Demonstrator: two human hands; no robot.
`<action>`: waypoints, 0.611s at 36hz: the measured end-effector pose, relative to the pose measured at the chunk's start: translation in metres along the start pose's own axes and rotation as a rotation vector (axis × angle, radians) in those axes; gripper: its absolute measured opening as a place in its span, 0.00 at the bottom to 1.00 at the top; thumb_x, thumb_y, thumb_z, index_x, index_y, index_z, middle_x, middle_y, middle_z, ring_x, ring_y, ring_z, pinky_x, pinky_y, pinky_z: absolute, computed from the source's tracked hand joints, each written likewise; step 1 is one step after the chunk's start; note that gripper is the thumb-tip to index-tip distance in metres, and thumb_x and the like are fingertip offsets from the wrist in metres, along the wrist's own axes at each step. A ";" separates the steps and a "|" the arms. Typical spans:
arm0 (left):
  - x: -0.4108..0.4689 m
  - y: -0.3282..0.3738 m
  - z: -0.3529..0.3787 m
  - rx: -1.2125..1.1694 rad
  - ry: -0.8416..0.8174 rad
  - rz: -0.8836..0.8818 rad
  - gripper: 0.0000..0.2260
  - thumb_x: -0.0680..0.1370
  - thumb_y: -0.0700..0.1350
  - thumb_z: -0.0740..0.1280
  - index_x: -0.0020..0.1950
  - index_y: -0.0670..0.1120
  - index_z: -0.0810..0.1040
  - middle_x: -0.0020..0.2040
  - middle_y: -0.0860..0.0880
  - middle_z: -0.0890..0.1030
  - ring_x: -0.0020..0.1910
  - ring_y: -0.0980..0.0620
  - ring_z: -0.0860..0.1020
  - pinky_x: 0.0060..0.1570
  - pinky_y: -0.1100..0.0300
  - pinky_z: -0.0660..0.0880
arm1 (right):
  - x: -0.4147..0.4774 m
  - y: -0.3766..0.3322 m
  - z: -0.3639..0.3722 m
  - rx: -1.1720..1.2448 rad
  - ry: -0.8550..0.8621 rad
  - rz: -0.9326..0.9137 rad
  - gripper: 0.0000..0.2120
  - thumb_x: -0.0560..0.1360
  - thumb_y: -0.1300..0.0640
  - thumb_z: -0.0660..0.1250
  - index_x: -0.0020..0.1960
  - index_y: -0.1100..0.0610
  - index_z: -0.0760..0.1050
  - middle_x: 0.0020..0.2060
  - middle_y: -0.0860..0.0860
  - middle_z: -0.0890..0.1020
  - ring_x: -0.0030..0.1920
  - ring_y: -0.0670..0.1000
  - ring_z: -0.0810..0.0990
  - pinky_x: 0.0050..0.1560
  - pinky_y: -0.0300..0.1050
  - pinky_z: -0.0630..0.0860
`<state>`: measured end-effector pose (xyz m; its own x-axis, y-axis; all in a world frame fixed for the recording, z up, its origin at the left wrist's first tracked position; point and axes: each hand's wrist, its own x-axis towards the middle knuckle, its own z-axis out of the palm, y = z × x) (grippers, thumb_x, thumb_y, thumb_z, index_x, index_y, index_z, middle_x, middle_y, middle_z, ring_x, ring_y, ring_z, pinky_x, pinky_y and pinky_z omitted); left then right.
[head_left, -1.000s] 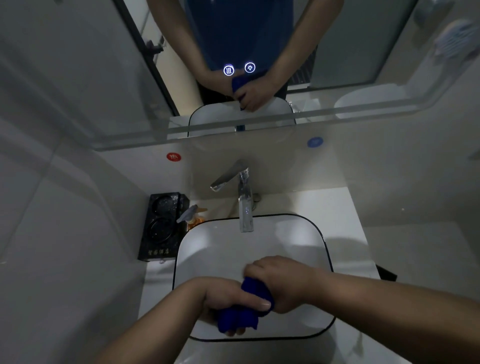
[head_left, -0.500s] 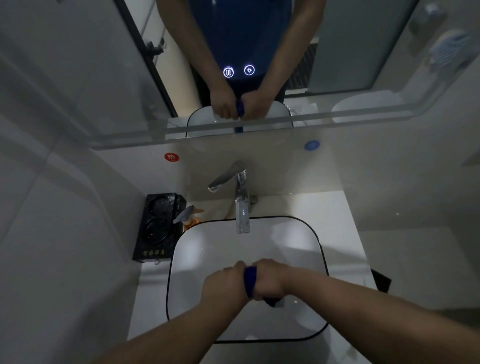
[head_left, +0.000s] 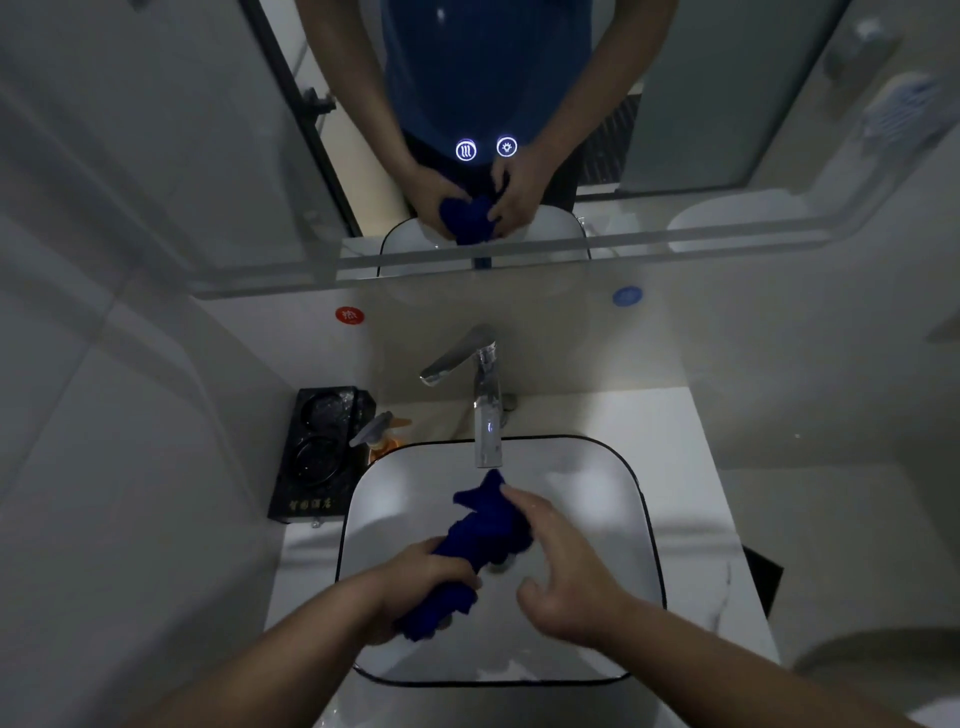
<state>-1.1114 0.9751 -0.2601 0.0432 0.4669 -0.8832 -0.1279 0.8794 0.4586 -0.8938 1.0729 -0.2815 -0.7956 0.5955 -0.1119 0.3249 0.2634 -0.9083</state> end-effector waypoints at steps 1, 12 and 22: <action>-0.003 0.003 0.001 -0.030 -0.070 -0.062 0.26 0.74 0.47 0.77 0.70 0.48 0.73 0.48 0.45 0.84 0.35 0.50 0.78 0.34 0.59 0.74 | -0.002 0.002 0.001 -0.197 -0.004 -0.087 0.49 0.67 0.58 0.69 0.85 0.44 0.56 0.77 0.46 0.71 0.73 0.46 0.73 0.76 0.44 0.69; -0.013 0.009 0.020 0.050 -0.310 -0.255 0.19 0.75 0.48 0.74 0.62 0.44 0.74 0.42 0.48 0.81 0.32 0.53 0.74 0.29 0.64 0.70 | 0.019 -0.023 -0.019 -0.456 -0.482 -0.235 0.54 0.73 0.48 0.75 0.86 0.37 0.42 0.72 0.55 0.64 0.69 0.55 0.69 0.75 0.41 0.65; 0.003 -0.005 0.055 0.306 0.204 0.344 0.63 0.66 0.46 0.80 0.81 0.75 0.36 0.60 0.54 0.84 0.49 0.56 0.88 0.45 0.58 0.85 | 0.054 -0.027 -0.008 0.394 -0.197 0.470 0.09 0.76 0.49 0.64 0.39 0.46 0.80 0.39 0.48 0.82 0.41 0.49 0.79 0.43 0.44 0.73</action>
<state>-1.0560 0.9775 -0.2599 -0.1491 0.7338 -0.6628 0.1972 0.6789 0.7073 -0.9419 1.1040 -0.2596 -0.7051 0.4191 -0.5721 0.4792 -0.3130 -0.8200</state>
